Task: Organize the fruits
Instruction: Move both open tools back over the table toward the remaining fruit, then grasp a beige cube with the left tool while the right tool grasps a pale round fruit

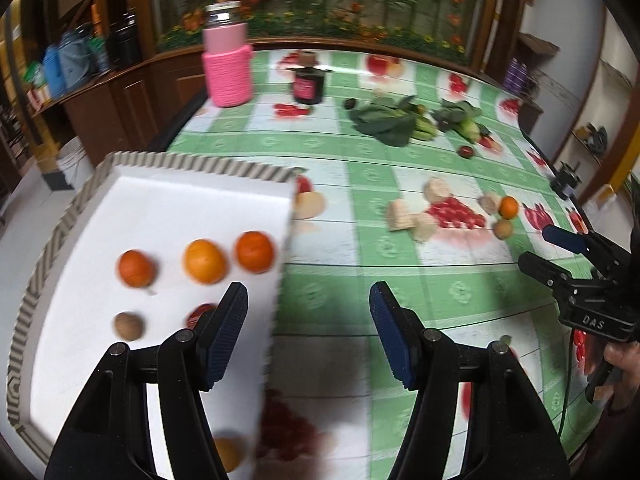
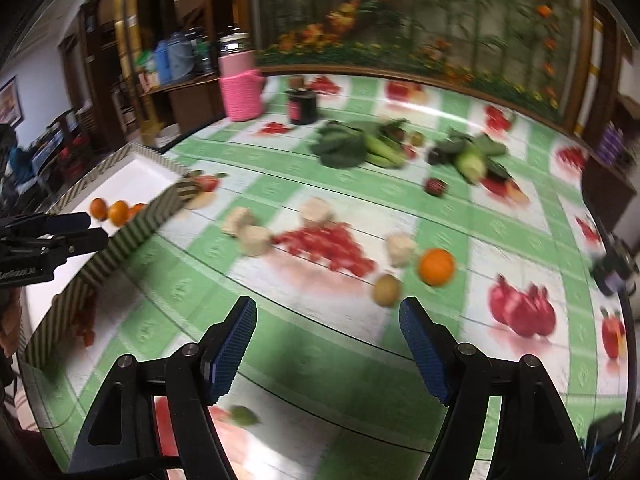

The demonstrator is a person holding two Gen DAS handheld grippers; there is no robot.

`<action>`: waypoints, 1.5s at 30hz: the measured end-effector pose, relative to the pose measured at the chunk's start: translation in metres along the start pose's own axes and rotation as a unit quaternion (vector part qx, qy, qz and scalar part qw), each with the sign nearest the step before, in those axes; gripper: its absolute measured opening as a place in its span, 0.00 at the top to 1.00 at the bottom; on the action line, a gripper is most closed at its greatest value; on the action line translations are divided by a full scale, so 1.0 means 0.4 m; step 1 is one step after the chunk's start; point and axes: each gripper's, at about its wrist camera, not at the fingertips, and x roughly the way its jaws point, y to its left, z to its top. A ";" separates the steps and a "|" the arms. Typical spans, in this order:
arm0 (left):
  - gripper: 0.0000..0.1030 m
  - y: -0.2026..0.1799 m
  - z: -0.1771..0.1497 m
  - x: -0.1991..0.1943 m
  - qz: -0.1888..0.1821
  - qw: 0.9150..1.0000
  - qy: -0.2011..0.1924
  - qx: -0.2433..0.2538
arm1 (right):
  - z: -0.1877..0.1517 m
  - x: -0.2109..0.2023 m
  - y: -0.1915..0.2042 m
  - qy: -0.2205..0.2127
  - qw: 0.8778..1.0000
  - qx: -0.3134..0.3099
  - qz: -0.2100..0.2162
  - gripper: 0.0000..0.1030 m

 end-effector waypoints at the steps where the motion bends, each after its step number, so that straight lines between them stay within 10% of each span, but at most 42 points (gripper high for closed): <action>1: 0.40 -0.015 0.004 0.007 -0.003 1.000 0.002 0.005 | -0.006 -0.003 -0.013 0.000 1.000 0.005 -0.002 0.26; 13: 0.40 -0.119 0.054 0.101 -0.038 0.998 0.039 0.027 | 0.006 0.052 -0.111 0.017 0.999 0.050 0.008 0.28; 20: 0.40 -0.141 0.100 0.147 -0.040 0.998 0.044 0.033 | 0.029 0.114 -0.102 0.040 0.999 0.029 0.013 0.48; 24: 0.40 -0.143 0.124 0.180 -0.045 0.997 0.049 0.027 | 0.022 0.145 -0.096 0.053 0.999 0.012 0.007 0.76; 31: 0.40 -0.150 0.160 0.241 -0.052 0.997 0.061 0.013 | 0.020 0.140 -0.099 0.049 0.999 0.007 0.011 0.76; 38: 0.74 -0.162 0.164 0.260 -0.073 0.995 0.071 0.020 | 0.020 0.140 -0.107 0.048 0.999 0.010 0.022 0.76; 45: 0.87 -0.158 0.154 0.243 -0.069 0.995 0.065 0.022 | 0.018 0.136 -0.107 0.050 0.998 0.011 0.022 0.77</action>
